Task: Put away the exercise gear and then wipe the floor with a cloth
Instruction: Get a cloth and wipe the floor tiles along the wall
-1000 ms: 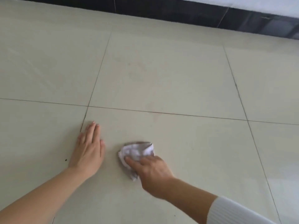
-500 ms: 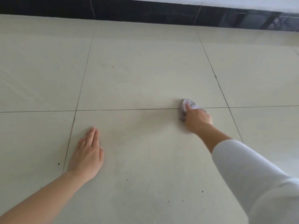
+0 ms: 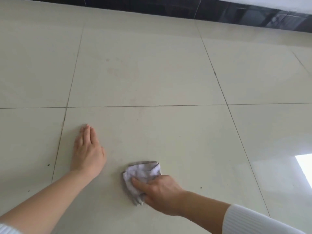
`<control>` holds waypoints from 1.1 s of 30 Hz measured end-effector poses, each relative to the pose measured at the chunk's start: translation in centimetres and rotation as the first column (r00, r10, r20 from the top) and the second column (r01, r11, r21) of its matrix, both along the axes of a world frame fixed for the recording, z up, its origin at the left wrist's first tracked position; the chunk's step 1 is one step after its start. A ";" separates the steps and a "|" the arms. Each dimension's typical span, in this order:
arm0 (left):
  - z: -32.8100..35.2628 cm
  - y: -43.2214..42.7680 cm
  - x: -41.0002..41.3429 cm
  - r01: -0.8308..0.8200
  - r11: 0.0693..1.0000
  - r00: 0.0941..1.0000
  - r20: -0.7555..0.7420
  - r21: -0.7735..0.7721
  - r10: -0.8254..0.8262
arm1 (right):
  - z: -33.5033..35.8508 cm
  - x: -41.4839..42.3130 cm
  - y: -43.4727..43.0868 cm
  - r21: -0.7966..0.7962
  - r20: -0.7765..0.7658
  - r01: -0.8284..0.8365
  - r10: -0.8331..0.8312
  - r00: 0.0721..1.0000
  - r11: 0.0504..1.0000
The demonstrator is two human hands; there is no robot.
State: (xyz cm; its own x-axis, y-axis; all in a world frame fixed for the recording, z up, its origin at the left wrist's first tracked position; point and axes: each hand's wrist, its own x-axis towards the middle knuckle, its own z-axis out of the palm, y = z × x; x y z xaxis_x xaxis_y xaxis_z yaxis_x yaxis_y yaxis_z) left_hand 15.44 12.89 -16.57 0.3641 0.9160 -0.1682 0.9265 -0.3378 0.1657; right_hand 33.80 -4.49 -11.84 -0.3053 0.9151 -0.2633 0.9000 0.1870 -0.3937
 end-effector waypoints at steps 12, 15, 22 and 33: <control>0.6 -0.2 -1.3 0.057 0.998 0.998 -0.023 0.029 -0.056 | -0.6 12.5 6.0 0.192 0.249 0.615 -0.644 0.724 0.765; 0.1 -0.1 -1.9 0.084 0.996 0.996 -0.042 0.028 -0.082 | -0.6 15.0 7.8 0.175 0.264 0.836 -0.843 0.469 0.520; 0.3 0.4 -3.0 0.153 0.987 0.988 0.025 0.051 -0.154 | -0.9 10.7 14.3 0.116 0.253 0.870 -0.861 0.441 0.480; -0.3 1.7 -8.6 -0.081 0.996 0.996 0.024 0.048 0.080 | -2.1 -7.9 10.5 0.172 0.147 -0.345 0.322 0.935 0.923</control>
